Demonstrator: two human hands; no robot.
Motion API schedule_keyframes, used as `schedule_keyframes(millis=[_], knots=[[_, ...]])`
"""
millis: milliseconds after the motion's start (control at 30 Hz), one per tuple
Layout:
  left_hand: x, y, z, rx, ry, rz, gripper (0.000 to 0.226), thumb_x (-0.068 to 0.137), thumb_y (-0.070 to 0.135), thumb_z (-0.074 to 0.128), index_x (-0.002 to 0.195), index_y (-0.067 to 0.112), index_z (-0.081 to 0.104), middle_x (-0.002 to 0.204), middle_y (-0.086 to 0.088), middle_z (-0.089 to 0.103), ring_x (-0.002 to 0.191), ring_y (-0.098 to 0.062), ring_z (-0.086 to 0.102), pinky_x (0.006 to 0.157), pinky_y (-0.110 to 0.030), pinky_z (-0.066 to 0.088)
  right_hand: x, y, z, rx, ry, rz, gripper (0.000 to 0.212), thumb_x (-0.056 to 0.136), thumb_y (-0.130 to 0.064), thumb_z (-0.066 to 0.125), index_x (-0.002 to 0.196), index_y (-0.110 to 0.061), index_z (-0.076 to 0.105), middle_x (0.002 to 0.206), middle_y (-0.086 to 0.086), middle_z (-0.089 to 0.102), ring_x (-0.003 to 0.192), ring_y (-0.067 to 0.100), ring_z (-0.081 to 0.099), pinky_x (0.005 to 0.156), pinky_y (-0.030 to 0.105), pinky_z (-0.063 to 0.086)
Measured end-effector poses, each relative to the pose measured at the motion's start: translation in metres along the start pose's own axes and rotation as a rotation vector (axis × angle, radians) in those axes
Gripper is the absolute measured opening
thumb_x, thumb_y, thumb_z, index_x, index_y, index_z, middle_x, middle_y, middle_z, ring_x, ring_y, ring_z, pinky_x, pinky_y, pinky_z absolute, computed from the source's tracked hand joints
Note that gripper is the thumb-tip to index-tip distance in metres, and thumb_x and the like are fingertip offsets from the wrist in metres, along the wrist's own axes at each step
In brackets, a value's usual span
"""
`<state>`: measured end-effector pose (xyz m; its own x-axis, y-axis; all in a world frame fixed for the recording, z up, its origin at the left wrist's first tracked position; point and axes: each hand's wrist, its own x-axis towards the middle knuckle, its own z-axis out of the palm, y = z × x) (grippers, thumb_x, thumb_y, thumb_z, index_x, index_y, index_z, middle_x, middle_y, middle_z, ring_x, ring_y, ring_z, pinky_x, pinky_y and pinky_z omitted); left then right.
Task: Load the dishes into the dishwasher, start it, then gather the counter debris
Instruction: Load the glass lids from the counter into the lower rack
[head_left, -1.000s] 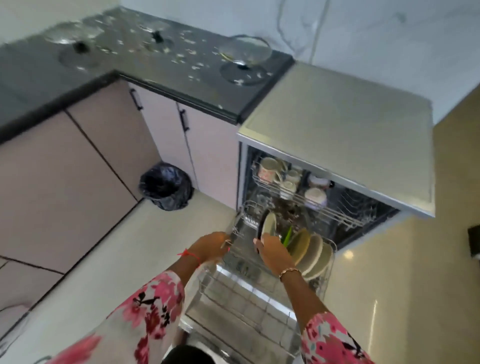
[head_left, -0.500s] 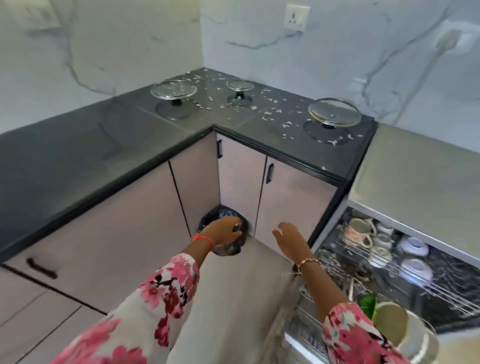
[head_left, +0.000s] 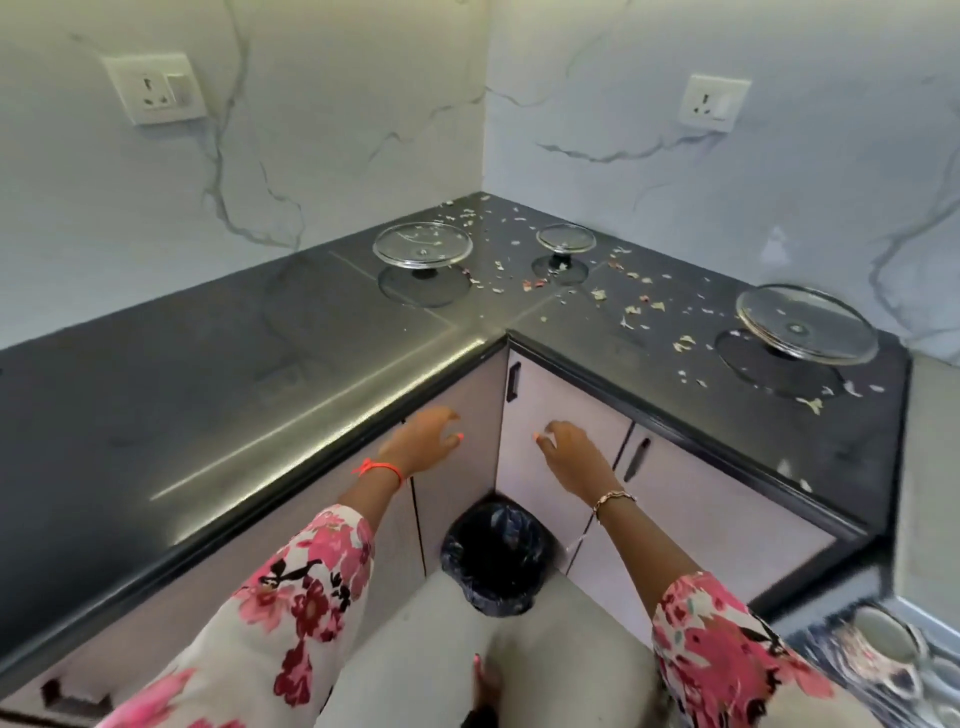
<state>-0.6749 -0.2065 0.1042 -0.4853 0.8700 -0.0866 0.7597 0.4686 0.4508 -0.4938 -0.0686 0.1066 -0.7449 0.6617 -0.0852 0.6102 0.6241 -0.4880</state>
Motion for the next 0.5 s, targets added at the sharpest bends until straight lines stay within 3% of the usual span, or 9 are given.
schedule_keyframes(millis=[133, 333, 500], knots=[[0.058, -0.027, -0.027, -0.071, 0.039, -0.074, 0.038, 0.091, 0.019, 0.054, 0.126, 0.005, 0.052, 0.131, -0.012, 0.053, 0.124, -0.025, 0.047, 0.105, -0.032, 0.034, 0.087, -0.013, -0.012, 0.076, 0.008, -0.032, 0.037, 0.098, -0.030, 0.038, 0.105, 0.001, 0.056, 0.107, 0.017, 0.058, 0.101, 0.031, 0.055, 0.085, 0.037, 0.044], [0.138, -0.063, -0.059, -0.142, 0.127, -0.187, 0.040, 0.090, 0.019, 0.056, 0.127, 0.005, 0.051, 0.134, -0.011, 0.051, 0.127, -0.024, 0.043, 0.106, -0.028, 0.029, 0.210, -0.034, -0.031, 0.145, 0.013, -0.081, 0.031, 0.097, -0.029, 0.042, 0.077, -0.006, 0.049, 0.080, 0.014, 0.056, 0.076, 0.029, 0.053, 0.068, 0.034, 0.039], [0.197, -0.103, -0.076, -0.162, 0.138, -0.256, 0.043, 0.089, 0.024, 0.058, 0.127, 0.007, 0.050, 0.132, -0.011, 0.051, 0.124, -0.024, 0.045, 0.105, -0.031, 0.032, 0.289, -0.052, -0.028, 0.166, -0.031, -0.104, 0.031, 0.097, -0.031, 0.042, 0.083, -0.006, 0.053, 0.082, 0.008, 0.056, 0.078, 0.023, 0.051, 0.073, 0.035, 0.041]])
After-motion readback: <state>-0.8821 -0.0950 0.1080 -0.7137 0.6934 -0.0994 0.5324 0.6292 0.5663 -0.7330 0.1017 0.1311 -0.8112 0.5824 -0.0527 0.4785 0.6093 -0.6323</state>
